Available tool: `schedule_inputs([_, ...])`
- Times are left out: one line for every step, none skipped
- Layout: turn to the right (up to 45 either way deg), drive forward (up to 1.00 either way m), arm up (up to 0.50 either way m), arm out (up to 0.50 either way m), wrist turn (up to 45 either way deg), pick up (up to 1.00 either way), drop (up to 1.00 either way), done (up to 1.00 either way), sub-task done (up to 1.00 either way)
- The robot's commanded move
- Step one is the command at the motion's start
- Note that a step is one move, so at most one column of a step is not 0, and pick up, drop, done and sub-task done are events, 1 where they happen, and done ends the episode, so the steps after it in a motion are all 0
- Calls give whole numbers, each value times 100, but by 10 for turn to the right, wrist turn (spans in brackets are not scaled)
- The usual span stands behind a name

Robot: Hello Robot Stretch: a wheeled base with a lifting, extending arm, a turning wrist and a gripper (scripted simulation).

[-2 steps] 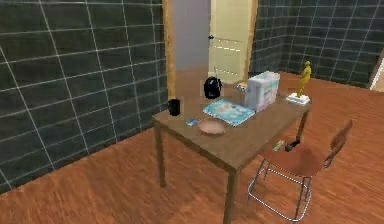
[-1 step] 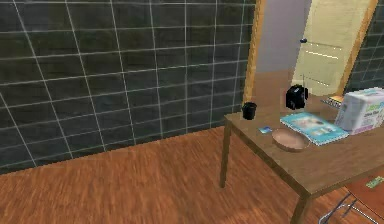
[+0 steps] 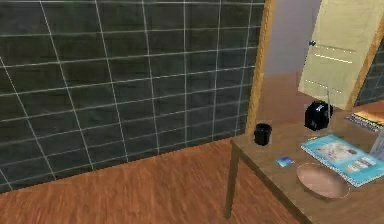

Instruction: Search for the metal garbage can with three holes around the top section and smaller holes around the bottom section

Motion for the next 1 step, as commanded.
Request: schedule_inputs([-450,0,0,0,0,0,0,0,0])
